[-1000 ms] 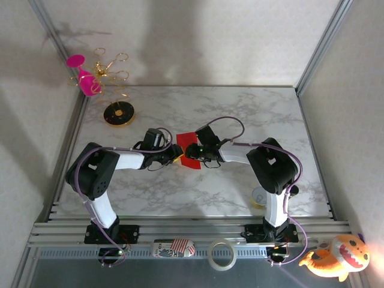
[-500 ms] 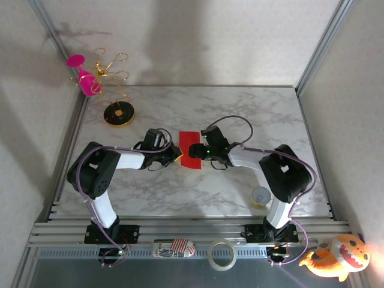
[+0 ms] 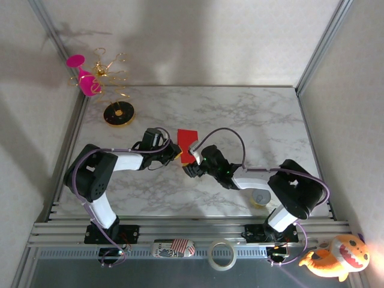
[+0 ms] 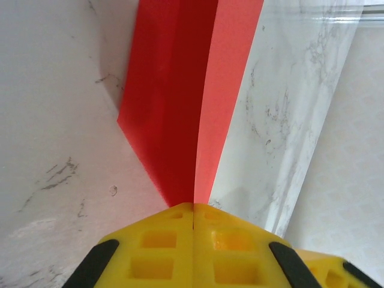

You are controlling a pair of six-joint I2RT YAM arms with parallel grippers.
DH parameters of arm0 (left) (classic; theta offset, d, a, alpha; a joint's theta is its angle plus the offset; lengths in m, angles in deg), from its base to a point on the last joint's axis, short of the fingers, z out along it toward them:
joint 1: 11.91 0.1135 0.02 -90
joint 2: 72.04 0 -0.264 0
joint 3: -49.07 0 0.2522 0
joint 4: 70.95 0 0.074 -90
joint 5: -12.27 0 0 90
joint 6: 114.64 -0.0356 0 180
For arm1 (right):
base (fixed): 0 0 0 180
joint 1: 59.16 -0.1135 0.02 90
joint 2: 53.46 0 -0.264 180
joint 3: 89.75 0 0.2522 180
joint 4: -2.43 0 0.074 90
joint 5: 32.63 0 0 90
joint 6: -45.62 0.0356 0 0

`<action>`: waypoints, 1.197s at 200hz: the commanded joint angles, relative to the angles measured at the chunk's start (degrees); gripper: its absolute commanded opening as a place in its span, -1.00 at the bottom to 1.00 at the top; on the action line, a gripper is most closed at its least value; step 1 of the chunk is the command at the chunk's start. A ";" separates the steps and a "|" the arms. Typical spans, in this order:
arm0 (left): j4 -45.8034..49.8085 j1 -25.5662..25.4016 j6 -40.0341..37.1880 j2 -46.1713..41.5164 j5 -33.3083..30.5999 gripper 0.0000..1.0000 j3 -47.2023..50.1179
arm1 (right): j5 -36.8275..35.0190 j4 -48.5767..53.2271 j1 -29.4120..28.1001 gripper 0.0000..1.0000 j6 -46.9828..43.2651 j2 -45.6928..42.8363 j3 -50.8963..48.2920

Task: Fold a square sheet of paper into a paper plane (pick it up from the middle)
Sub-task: Third fold the triangle at the center of the table.

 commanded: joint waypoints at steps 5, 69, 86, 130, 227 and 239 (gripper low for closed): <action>-2.12 0.42 1.85 -1.76 -0.32 -0.96 1.08 | -4.35 -10.46 -2.28 0.52 -10.61 2.56 -1.68; -1.95 0.41 1.69 -1.61 -0.18 -0.96 1.46 | -14.14 -21.62 -5.52 0.41 -20.50 11.27 -3.08; -1.79 0.42 1.63 -1.72 -0.23 -0.96 1.67 | -15.57 -23.19 -5.72 0.36 -21.30 12.26 -3.06; -1.14 0.41 1.24 -1.68 -0.23 -0.95 1.62 | -17.42 -24.84 -5.97 0.19 -23.45 14.11 -2.43; 10.80 2.48 -5.44 -7.25 -10.60 -0.55 1.24 | -5.69 -16.44 -6.32 -0.76 -16.00 10.71 -1.84; 13.69 3.28 -7.89 -9.17 -14.16 -0.47 0.67 | -3.46 -14.69 -6.33 -0.78 -14.21 9.52 -2.13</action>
